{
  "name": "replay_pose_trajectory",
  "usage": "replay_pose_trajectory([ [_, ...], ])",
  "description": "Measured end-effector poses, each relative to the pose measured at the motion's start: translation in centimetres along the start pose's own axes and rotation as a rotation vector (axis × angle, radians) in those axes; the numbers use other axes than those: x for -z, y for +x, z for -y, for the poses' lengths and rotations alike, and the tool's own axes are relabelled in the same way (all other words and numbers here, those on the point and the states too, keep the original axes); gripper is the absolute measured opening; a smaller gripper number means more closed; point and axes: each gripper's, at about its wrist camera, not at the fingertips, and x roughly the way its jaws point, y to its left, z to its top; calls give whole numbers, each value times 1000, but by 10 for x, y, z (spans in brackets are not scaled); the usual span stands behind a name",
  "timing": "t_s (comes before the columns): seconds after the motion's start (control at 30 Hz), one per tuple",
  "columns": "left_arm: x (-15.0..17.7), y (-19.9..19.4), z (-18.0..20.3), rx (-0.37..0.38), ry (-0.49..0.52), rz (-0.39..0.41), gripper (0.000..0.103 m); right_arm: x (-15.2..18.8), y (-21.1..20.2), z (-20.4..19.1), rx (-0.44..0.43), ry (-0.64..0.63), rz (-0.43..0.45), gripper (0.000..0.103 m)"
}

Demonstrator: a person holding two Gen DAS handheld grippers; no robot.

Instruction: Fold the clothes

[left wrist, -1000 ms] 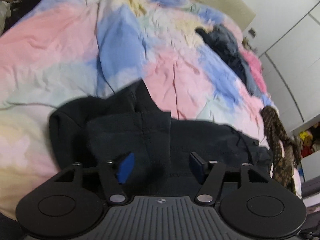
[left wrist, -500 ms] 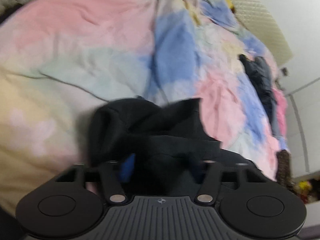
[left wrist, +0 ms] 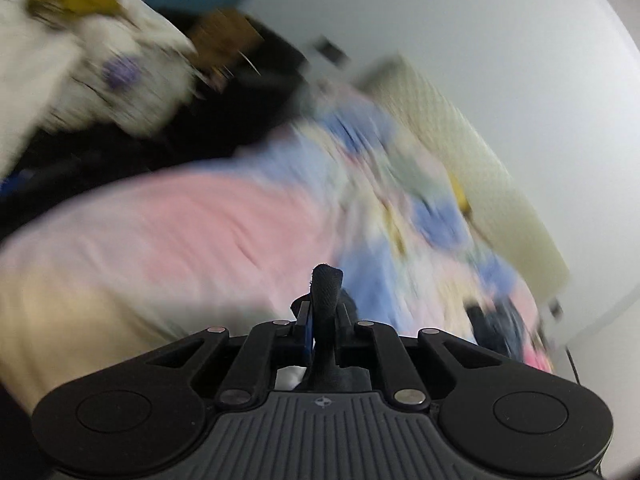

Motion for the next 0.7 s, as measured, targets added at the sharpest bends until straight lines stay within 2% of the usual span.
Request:
replay_pose_trajectory([
  [0.2, -37, -37, -65, -158, -143, 147, 9, 5, -7, -30, -11, -87, -1, 41],
  [0.3, -44, -39, -101, -212, -247, 149, 9, 6, -14, -41, -8, -120, 5, 41],
  [0.4, -45, -30, -130, -254, -310, 90, 9, 8, -20, -48, 0, -137, 15, 41],
  [0.5, -48, -22, -145, -253, -375, 46, 9, 10, -26, -51, 4, -139, 26, 41],
  [0.6, -67, -28, -137, -170, -377, 62, 9, 15, -34, -54, 7, -135, 39, 41],
  [0.7, -71, -38, -132, -163, -378, 71, 9, 21, -42, -54, 11, -129, 48, 41],
])
